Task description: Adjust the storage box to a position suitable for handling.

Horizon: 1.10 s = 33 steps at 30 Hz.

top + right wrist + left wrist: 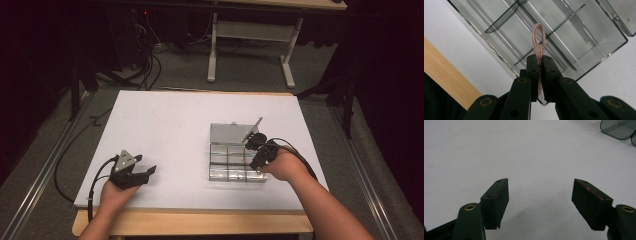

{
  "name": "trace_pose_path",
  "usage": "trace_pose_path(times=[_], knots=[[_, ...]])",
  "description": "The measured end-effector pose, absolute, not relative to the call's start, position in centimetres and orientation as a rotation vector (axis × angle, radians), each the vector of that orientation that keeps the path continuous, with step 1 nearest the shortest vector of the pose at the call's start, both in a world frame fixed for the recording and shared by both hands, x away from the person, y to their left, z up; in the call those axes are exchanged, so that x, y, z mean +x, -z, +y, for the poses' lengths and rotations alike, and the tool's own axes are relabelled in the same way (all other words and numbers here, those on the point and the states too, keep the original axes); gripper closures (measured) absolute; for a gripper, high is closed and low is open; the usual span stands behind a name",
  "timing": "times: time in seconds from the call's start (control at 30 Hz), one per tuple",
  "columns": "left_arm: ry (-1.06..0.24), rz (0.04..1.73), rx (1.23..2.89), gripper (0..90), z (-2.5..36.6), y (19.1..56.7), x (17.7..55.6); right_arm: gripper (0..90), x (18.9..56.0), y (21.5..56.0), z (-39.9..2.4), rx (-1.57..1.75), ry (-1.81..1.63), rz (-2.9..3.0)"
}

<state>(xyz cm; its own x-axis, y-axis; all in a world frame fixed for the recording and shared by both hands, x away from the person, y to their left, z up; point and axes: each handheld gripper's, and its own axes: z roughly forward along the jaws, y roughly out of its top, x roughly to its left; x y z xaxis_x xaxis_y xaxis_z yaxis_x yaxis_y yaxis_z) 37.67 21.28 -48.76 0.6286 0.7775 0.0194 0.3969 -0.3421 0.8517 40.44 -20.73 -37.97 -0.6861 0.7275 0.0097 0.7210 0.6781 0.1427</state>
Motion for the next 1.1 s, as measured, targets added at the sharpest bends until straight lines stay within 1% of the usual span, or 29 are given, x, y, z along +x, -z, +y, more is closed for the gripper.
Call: trace_pose_path(times=[0.17, 0.2, 0.33, 0.37, 0.4, 0.47, 0.6, 0.73, 0.8, 1.1], knots=[[-0.54, 0.923, 1.964, 30.5, 21.3, 48.8, 37.7, 85.7, 40.4, 38.3, -19.8, 1.244, -0.195, 2.842], [-0.54, 0.923, 1.964, 30.5, 21.3, 48.8, 37.7, 85.6, 40.7, 38.5, -19.7, 1.173, -0.21, 2.863], [-0.537, 0.923, 1.963, 30.4, 21.3, 48.7, 37.7, 85.7, 40.5, 38.8, -18.9, 1.238, -0.189, 2.86], [-0.537, 0.923, 1.962, 30.4, 21.3, 48.7, 37.7, 85.6, 40.8, 39.0, -19.0, 1.168, -0.205, 2.881], [-0.536, 0.923, 1.961, 30.4, 21.3, 48.8, 37.7, 85.6, 40.6, 39.0, -18.7, 1.223, -0.177, 2.869], [-0.536, 0.923, 1.961, 30.4, 21.3, 48.8, 37.7, 85.6, 40.6, 39.2, -18.5, 1.225, -0.177, 2.872], [-0.535, 0.923, 1.961, 30.4, 21.3, 48.7, 37.7, 85.6, 41.0, 39.6, -18.3, 1.15, -0.19, 2.898], [-0.534, 0.923, 1.96, 30.3, 21.3, 48.8, 37.7, 85.6, 41.0, 39.8, -17.9, 1.193, -0.176, 2.892], [-0.534, 0.922, 1.96, 30.3, 21.3, 48.8, 37.7, 85.6, 41.3, 40.0, -17.8, 1.135, -0.175, 2.911], [-0.532, 0.922, 1.958, 30.3, 21.4, 48.8, 37.7, 85.6, 41.6, 40.6, -17.4, 1.151, -0.148, 2.914]])
